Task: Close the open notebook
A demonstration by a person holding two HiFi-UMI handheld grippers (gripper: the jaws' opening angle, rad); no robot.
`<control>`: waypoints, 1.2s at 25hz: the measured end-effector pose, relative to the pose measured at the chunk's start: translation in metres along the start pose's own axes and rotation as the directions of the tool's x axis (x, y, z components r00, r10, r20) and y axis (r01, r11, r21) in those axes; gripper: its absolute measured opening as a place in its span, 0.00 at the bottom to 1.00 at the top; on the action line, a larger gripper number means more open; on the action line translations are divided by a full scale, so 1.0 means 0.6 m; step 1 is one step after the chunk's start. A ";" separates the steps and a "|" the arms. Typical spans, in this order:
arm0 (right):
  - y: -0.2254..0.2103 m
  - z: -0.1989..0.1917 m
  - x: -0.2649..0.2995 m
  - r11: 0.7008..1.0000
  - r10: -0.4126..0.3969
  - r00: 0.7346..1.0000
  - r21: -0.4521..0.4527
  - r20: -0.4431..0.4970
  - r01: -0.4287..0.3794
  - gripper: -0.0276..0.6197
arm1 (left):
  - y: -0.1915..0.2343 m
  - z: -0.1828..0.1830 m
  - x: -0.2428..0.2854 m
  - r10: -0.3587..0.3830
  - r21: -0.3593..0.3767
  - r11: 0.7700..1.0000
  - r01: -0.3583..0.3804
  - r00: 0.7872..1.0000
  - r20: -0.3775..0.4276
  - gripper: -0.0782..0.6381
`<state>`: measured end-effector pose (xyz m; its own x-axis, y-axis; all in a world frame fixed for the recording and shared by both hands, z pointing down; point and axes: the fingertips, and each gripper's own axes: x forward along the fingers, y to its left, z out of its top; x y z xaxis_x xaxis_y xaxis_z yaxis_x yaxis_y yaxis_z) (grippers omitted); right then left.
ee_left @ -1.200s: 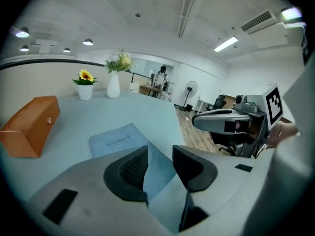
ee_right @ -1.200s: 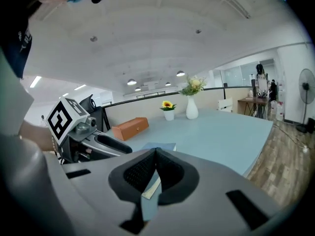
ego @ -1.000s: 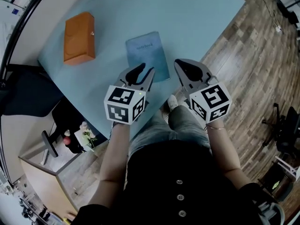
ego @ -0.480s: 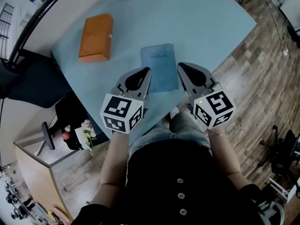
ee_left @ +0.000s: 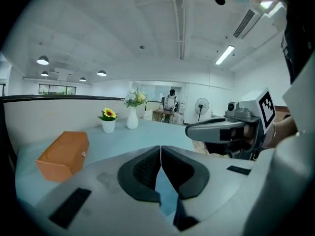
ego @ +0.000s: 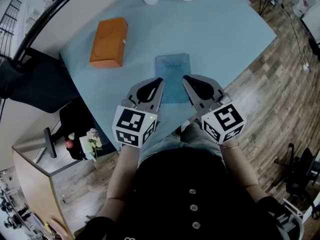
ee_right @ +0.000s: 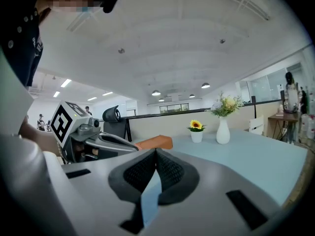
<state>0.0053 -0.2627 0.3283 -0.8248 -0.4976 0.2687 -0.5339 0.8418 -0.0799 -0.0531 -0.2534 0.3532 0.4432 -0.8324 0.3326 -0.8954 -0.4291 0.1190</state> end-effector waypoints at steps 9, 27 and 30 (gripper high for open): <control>0.023 -0.017 0.005 1.000 0.017 0.999 0.010 -0.028 -0.017 0.05 | -0.016 0.002 -0.013 -0.025 -0.017 1.000 0.026 0.999 0.037 0.13; 0.051 -0.048 0.005 1.000 0.024 0.997 0.019 -0.071 -0.023 0.05 | -0.009 -0.054 -0.040 0.006 -0.080 0.997 -0.007 1.000 -0.019 0.13; 0.055 -0.051 0.007 0.999 0.027 0.997 0.023 -0.075 -0.025 0.05 | -0.007 -0.057 -0.041 0.002 -0.085 0.996 -0.004 1.000 -0.021 0.13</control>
<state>-0.0105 -0.2306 0.3560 -0.8223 -0.4578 0.3380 -0.5174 0.8488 -0.1090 -0.0617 -0.2193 0.3762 0.4400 -0.8261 0.3520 -0.8977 -0.3943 0.1966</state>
